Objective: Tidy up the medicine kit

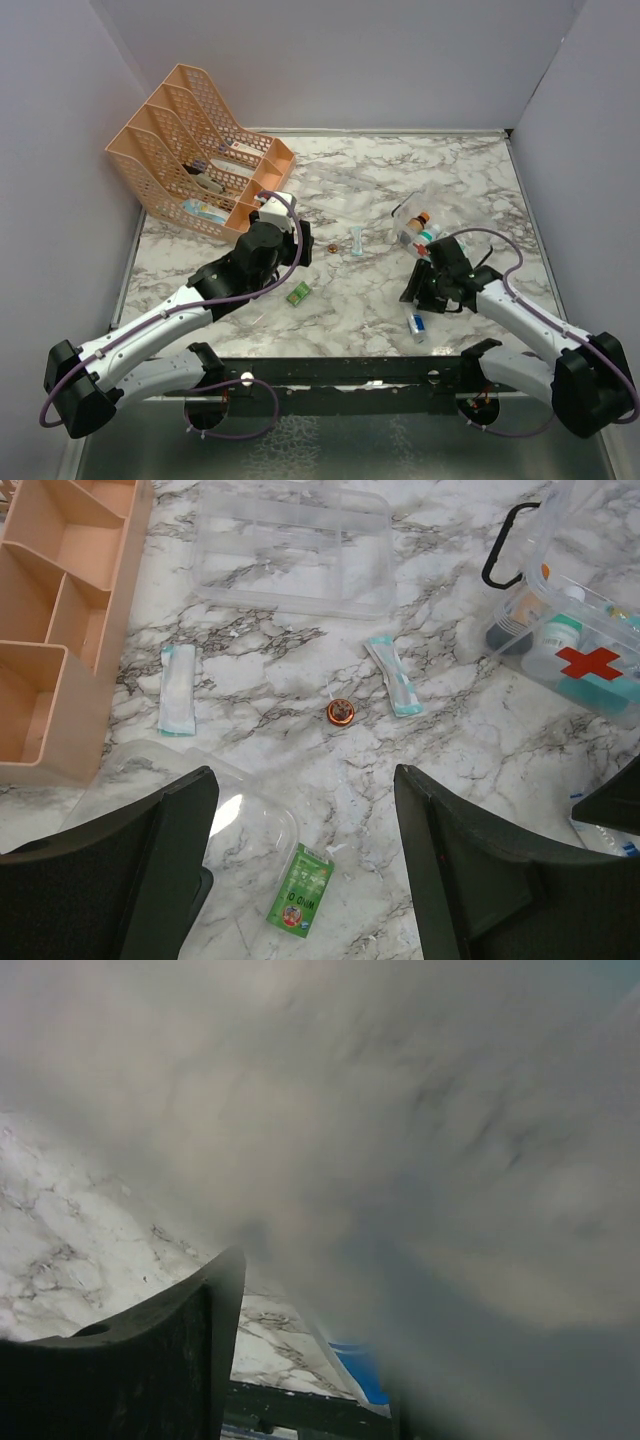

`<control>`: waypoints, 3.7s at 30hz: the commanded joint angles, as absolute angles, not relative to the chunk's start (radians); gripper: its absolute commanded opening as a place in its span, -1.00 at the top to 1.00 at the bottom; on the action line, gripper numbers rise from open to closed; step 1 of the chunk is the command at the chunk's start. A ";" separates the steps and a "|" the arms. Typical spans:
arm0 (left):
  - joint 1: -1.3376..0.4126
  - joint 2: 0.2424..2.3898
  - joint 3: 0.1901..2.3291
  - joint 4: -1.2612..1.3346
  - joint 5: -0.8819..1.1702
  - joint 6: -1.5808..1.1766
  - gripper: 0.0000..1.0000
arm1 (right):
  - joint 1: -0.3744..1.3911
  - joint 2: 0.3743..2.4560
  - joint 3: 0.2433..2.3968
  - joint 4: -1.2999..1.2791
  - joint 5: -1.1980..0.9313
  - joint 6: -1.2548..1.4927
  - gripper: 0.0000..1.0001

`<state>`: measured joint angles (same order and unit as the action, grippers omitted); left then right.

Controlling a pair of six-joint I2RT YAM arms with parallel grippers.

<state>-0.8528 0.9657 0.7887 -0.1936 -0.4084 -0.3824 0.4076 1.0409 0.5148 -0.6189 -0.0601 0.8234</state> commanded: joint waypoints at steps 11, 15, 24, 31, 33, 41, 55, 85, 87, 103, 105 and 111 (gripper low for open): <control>-0.850 0.948 0.795 -0.173 -0.416 -0.383 -0.49 | 0.512 1.115 0.595 -0.681 0.035 0.806 0.04; -0.851 0.942 0.793 -0.175 -0.422 -0.383 -0.49 | 0.514 1.117 0.613 -0.687 0.043 0.778 -0.03; -0.851 0.930 0.790 -0.176 -0.432 -0.381 -0.49 | 0.515 1.160 0.607 -0.676 -0.063 0.691 -0.09; -0.851 0.926 0.787 -0.176 -0.442 -0.381 -0.49 | 0.546 1.197 0.617 -0.666 -0.116 0.641 -0.08; -0.850 0.926 0.788 -0.175 -0.443 -0.381 -0.49 | 0.567 1.208 0.622 -0.667 -0.106 0.641 -0.08; -0.851 0.928 0.789 -0.177 -0.447 -0.381 -0.49 | 0.592 1.179 0.665 -0.719 0.026 0.699 -0.14; -0.851 0.922 0.790 -0.176 -0.425 -0.376 -0.49 | 0.596 1.113 0.725 -0.717 0.006 0.604 -0.35; -0.850 0.946 0.800 -0.170 -0.404 -0.365 -0.49 | 0.856 1.361 0.764 -0.814 0.190 0.727 0.21; -0.850 0.946 0.801 -0.173 -0.408 -0.365 -0.49 | 0.856 1.379 0.787 -0.821 0.211 0.728 0.35; -0.851 0.933 0.837 -0.235 -0.440 -0.366 -0.49 | 0.790 1.427 1.346 -0.793 0.289 0.372 0.51; -0.850 0.925 0.835 -0.233 -0.440 -0.368 -0.49 | 0.730 1.446 1.425 -0.814 0.291 0.314 0.51; -0.850 0.925 0.835 -0.230 -0.419 -0.369 -0.49 | 0.573 1.448 1.568 -0.809 0.238 0.175 0.52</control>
<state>-0.8528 0.9390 0.8055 -0.2203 -0.4126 -0.3714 0.6567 1.4387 1.4803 -0.8082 0.2386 0.3222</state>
